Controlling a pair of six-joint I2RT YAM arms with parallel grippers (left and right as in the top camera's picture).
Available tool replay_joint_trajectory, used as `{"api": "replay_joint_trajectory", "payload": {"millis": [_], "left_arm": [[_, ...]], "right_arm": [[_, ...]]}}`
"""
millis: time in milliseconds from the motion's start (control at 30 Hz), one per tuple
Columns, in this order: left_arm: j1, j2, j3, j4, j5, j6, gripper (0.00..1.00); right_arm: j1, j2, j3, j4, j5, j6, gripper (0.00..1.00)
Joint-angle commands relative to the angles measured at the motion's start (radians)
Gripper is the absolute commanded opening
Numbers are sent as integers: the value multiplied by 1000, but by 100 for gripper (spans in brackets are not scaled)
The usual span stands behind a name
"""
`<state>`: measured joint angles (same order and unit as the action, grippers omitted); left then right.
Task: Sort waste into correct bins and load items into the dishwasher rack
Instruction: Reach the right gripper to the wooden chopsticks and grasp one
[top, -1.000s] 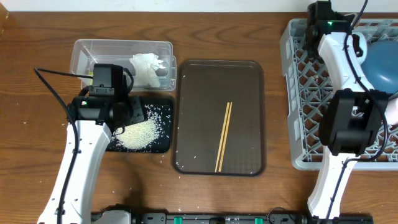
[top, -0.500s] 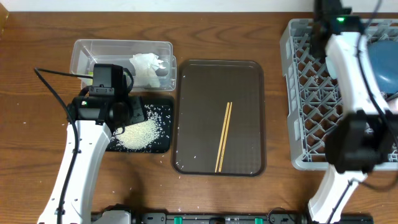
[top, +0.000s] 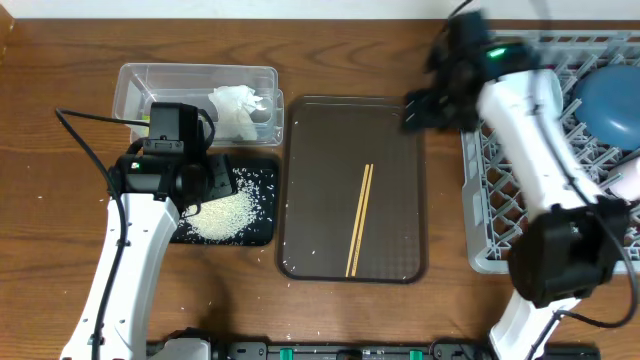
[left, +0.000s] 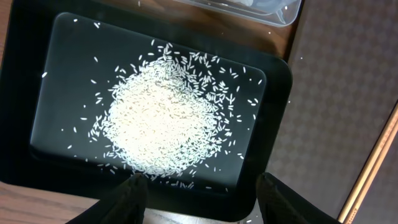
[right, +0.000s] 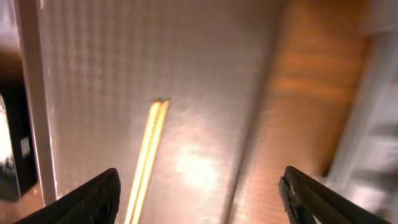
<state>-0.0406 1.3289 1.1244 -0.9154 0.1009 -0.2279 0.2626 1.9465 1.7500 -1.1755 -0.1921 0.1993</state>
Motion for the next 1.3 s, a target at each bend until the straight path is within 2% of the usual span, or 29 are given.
{"api": "replay_joint_trajectory", "payload": {"millis": [0,200,367,500,1267], "left_arm": [[3,-10,5,0,-12,6,59],[3,-10,5,0,-12,6,59],[3,-10,5,0,-12,6,59],[3,-10,5,0,-12,6,59],[3,-10,5,0,-12,6,59]], "right_arm": [[90,17,-123,46,-32,96,80],[214,17,-319,185,113,277,80],[280,17,-425,286,151,308,74],[308,17,-478,316,184,372,75],[312,11,-499,338,166,406,75]]}}
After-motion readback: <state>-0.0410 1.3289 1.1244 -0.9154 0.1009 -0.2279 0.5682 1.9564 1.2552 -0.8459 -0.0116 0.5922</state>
